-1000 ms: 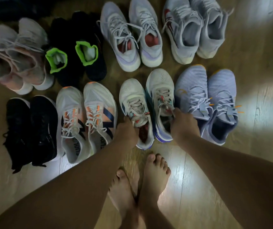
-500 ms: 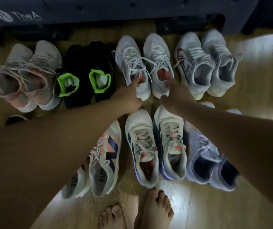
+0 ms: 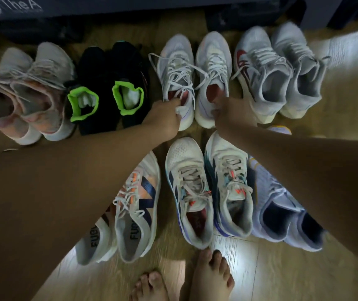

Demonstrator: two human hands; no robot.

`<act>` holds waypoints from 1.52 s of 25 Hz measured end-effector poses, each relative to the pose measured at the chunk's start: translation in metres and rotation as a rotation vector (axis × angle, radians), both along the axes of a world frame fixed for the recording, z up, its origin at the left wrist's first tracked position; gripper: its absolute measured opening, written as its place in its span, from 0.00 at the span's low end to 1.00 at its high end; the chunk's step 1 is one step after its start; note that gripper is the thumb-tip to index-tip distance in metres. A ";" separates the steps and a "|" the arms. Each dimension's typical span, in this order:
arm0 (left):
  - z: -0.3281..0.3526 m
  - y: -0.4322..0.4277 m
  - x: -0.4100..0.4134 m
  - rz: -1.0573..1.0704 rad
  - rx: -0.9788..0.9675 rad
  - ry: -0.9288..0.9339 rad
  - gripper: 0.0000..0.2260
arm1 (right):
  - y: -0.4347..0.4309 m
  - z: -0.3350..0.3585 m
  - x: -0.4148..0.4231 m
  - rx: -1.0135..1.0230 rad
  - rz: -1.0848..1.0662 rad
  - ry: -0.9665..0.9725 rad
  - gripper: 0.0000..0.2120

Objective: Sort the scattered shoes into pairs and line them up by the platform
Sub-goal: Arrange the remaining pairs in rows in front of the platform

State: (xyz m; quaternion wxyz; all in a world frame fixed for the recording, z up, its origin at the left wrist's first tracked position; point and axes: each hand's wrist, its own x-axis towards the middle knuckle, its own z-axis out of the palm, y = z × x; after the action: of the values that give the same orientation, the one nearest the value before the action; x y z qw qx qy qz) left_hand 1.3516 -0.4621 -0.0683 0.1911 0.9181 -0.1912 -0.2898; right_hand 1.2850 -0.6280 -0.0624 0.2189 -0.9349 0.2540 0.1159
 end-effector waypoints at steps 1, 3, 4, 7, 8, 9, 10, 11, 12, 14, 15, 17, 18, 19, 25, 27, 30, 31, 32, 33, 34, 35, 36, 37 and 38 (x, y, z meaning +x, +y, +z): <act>0.002 -0.001 0.000 0.010 0.005 -0.007 0.14 | 0.001 0.000 -0.003 0.005 -0.006 0.004 0.09; 0.004 -0.002 -0.002 0.034 0.005 -0.012 0.15 | 0.000 0.000 -0.006 -0.004 0.025 0.017 0.10; 0.005 -0.003 -0.005 0.053 0.002 -0.007 0.17 | -0.002 0.001 -0.008 -0.005 0.050 0.028 0.11; 0.014 0.000 -0.037 0.173 -0.011 0.000 0.29 | -0.007 0.005 -0.021 0.082 0.029 0.028 0.20; 0.019 0.003 -0.056 0.227 -0.020 -0.023 0.31 | -0.006 0.010 -0.032 0.126 -0.022 0.006 0.24; 0.023 0.007 -0.081 0.266 -0.019 -0.051 0.33 | -0.002 0.014 -0.049 0.142 -0.076 -0.008 0.27; 0.026 0.012 -0.110 0.292 -0.007 -0.062 0.33 | 0.005 0.017 -0.073 0.129 -0.118 0.011 0.28; 0.030 0.017 -0.141 0.303 0.011 -0.031 0.34 | 0.014 0.017 -0.102 0.113 -0.143 0.059 0.29; 0.034 0.021 -0.172 0.302 0.035 0.041 0.34 | 0.026 0.018 -0.132 0.133 -0.164 0.122 0.30; 0.037 0.027 -0.219 0.288 0.096 0.189 0.39 | 0.051 0.016 -0.177 0.260 -0.254 0.175 0.31; 0.034 0.029 -0.230 0.285 0.111 0.215 0.41 | 0.059 0.013 -0.187 0.309 -0.290 0.156 0.32; 0.026 0.034 -0.233 0.298 0.081 0.169 0.40 | 0.069 0.007 -0.193 0.316 -0.313 0.119 0.34; 0.024 0.036 -0.229 0.298 0.053 0.134 0.38 | 0.071 0.006 -0.193 0.294 -0.314 0.102 0.34; 0.024 0.038 -0.226 0.298 0.021 0.115 0.37 | 0.072 0.007 -0.194 0.276 -0.304 0.085 0.33; 0.049 0.036 -0.224 0.213 0.028 0.051 0.35 | 0.053 0.041 -0.211 0.244 -0.213 0.020 0.25; 0.068 0.024 -0.232 0.029 0.079 -0.158 0.31 | 0.029 0.054 -0.235 0.108 -0.353 -0.062 0.19; 0.081 -0.017 -0.264 -0.149 -0.143 -0.035 0.23 | -0.029 0.047 -0.285 -0.030 -0.692 0.110 0.18; 0.082 -0.035 -0.279 -0.114 -0.137 0.175 0.22 | -0.046 0.042 -0.297 0.005 -0.752 0.211 0.22; 0.076 -0.056 -0.288 -0.001 -0.090 0.322 0.22 | -0.062 0.033 -0.302 0.099 -0.749 0.267 0.24; 0.067 -0.074 -0.297 0.151 -0.039 0.412 0.21 | -0.073 0.024 -0.308 0.226 -0.720 0.277 0.23; 0.059 -0.094 -0.298 0.294 0.014 0.463 0.20 | -0.083 0.019 -0.307 0.315 -0.676 0.258 0.20; 0.052 -0.110 -0.301 0.386 0.051 0.480 0.19 | -0.093 0.015 -0.307 0.352 -0.617 0.256 0.17; 0.046 -0.121 -0.303 0.450 0.089 0.477 0.18 | -0.101 0.014 -0.309 0.342 -0.567 0.274 0.17; 0.039 -0.130 -0.305 0.510 0.128 0.458 0.16 | -0.112 0.011 -0.311 0.312 -0.530 0.272 0.18; 0.033 -0.138 -0.306 0.587 0.158 0.456 0.15 | -0.122 0.010 -0.313 0.267 -0.504 0.271 0.20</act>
State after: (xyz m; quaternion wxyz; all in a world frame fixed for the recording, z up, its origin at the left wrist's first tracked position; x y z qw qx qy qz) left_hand 1.0458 -0.5999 -0.0354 0.2321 0.8578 0.1503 -0.4333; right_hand 0.9719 -0.7498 -0.0519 0.3256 -0.7817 0.4871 0.2137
